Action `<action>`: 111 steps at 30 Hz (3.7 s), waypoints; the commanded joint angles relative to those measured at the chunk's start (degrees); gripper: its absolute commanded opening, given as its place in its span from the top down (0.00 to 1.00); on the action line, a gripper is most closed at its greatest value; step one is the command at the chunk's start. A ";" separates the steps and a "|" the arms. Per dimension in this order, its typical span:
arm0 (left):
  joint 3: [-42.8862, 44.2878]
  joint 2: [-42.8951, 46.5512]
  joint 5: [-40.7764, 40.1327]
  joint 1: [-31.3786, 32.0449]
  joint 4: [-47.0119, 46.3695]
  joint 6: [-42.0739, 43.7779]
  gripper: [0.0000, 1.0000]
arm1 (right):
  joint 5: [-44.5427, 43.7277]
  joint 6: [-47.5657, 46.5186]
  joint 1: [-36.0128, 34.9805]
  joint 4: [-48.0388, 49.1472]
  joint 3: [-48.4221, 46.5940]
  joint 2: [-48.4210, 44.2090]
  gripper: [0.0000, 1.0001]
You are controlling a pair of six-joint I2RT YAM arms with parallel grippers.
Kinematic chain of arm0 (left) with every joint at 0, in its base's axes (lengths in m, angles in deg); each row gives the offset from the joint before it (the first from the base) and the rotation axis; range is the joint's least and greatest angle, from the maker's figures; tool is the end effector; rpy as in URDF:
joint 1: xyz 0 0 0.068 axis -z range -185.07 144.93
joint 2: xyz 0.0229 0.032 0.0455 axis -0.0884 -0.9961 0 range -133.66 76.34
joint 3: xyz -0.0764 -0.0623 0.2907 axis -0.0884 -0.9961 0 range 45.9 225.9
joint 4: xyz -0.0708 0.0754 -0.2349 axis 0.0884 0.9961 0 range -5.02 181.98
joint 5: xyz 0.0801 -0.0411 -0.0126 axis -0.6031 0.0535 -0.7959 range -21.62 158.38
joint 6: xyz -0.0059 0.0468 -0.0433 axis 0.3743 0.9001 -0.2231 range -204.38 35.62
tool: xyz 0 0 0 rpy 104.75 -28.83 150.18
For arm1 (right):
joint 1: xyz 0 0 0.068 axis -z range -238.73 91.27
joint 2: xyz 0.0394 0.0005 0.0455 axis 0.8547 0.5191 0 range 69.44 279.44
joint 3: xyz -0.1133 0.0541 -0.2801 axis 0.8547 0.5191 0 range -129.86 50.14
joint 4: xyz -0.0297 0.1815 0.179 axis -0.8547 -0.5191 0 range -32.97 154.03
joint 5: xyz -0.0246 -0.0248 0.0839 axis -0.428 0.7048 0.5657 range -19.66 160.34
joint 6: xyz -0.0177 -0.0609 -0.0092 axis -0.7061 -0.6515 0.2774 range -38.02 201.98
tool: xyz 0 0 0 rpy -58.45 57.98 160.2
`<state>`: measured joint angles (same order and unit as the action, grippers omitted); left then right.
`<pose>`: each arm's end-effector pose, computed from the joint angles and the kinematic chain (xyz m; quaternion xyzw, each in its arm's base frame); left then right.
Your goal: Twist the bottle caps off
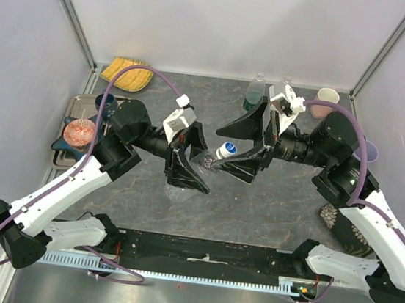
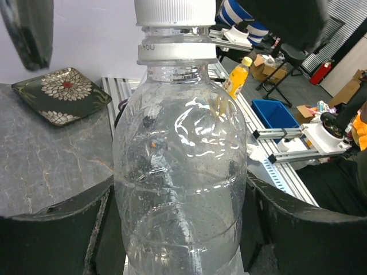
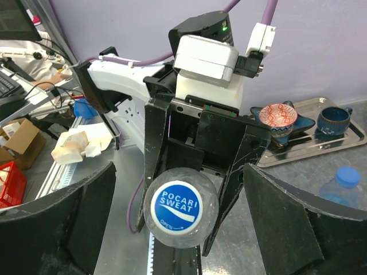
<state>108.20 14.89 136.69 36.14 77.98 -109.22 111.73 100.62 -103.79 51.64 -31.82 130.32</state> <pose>0.1258 -0.1713 0.4524 0.4963 0.4779 -0.6493 0.3220 0.1085 0.1553 0.5338 -0.4003 0.5321 0.5701 0.4813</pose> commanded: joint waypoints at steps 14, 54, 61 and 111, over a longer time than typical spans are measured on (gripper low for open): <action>2.65 0.71 -20.31 0.10 6.65 11.83 0.65 | -32.56 6.85 -0.21 -9.67 -11.64 3.72 0.02; -7.02 4.76 -70.95 12.05 2.35 30.64 0.64 | -42.00 10.46 -2.32 -21.98 -17.19 14.35 0.38; -7.02 4.94 -70.95 12.05 2.43 30.47 0.65 | -42.79 10.28 -2.32 -21.72 -16.22 13.65 0.52; -13.70 31.39 -40.01 1.50 12.19 13.86 0.64 | -55.63 4.22 -1.17 4.82 27.72 25.41 1.00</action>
<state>96.31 45.36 100.36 37.76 88.36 -97.09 55.18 102.82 -105.01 47.10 -3.73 153.75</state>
